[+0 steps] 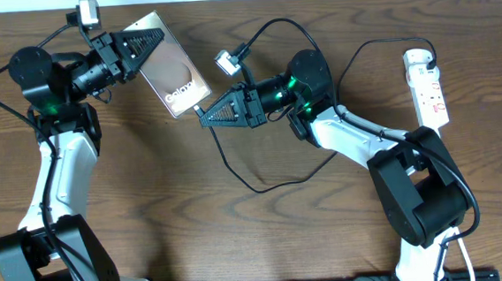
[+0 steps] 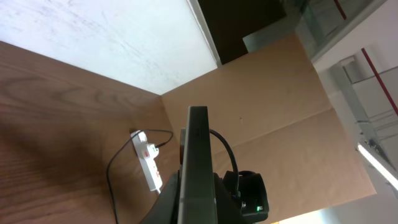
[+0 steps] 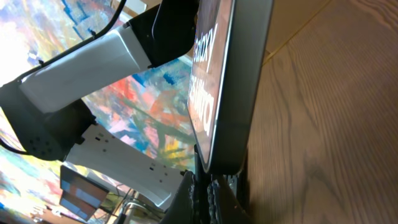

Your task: Plug charger to phone and switch on socket

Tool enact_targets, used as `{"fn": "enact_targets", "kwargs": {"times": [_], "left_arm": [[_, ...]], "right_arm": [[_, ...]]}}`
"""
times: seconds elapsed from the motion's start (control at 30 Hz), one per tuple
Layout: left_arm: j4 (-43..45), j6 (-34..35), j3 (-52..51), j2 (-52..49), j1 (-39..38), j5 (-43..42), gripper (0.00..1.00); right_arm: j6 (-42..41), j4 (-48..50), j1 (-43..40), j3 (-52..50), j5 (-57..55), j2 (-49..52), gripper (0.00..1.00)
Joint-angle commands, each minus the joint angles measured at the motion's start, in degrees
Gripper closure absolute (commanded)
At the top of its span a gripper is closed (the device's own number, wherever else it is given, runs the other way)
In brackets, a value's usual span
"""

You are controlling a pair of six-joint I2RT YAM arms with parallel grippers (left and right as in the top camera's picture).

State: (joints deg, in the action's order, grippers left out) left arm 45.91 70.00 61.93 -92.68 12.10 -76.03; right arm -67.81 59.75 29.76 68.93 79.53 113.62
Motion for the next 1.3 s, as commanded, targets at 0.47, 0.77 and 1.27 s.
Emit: {"fn": "enact_targets", "kwargs": {"times": [0.47, 0.77, 1.27], "left_arm": [[0.48, -2.27, 1.07, 0.96, -2.97, -5.01, 0.93], [0.48, -2.69, 1.07, 0.96, -2.78, -4.90, 0.93], [0.48, -2.71, 1.07, 0.96, -2.16, -4.37, 0.93]], "right_arm": [[1.03, 0.26, -0.04, 0.46, -4.59, -0.31, 0.99], [1.05, 0.26, -0.04, 0.46, -4.20, -0.31, 0.99], [1.25, -0.48, -0.04, 0.46, -1.16, -0.31, 0.99]]}}
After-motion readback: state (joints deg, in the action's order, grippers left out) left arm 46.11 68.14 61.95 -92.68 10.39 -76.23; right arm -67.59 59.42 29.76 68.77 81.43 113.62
